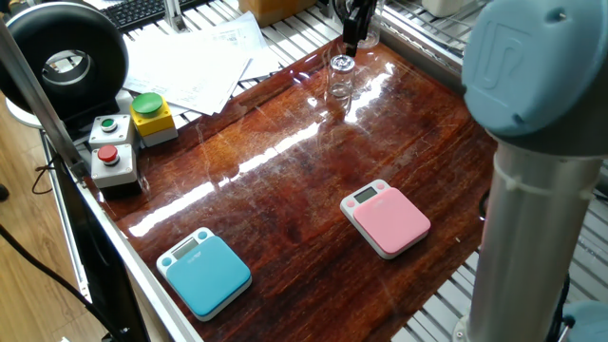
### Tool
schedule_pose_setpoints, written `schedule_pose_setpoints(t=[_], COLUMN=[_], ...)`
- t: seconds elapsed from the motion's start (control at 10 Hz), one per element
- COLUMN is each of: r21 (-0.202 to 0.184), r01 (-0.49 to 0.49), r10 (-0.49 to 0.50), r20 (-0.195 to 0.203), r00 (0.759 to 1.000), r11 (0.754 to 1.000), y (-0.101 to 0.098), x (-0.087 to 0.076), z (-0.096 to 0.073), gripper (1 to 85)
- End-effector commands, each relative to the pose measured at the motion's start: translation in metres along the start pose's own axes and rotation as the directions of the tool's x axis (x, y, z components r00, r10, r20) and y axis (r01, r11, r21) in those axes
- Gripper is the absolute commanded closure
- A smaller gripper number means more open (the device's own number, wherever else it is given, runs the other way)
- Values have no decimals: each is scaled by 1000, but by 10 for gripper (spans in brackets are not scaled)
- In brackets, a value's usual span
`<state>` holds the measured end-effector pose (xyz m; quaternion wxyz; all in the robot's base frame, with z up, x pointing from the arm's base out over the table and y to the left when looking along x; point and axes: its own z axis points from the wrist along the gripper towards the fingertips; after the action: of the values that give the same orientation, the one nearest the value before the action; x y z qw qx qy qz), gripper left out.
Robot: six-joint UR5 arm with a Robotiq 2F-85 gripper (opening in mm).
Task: Place the block on the scale
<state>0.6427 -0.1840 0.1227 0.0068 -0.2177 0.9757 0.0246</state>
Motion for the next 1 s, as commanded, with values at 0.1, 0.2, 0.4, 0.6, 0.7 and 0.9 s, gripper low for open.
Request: schedule_pose_setpoints(t=[0.1,0.2,0.4,0.6,0.7,0.9], r21=[-19,-18,-11,-28,-26,-34], r01=[-49,-75,-78,-61,-47,-45], r10=[49,75,78,61,47,44], r20=[-27,-29,-25,-20,-14,-26], r00=[998,997,997,998,999,999], r11=[999,997,997,998,999,998], y=[-5,-6,-7,-8,-11,-8], x=[3,4,3,-9,-14,-19], z=[11,11,11,25,32,37], gripper=[257,257,257,257,253,220])
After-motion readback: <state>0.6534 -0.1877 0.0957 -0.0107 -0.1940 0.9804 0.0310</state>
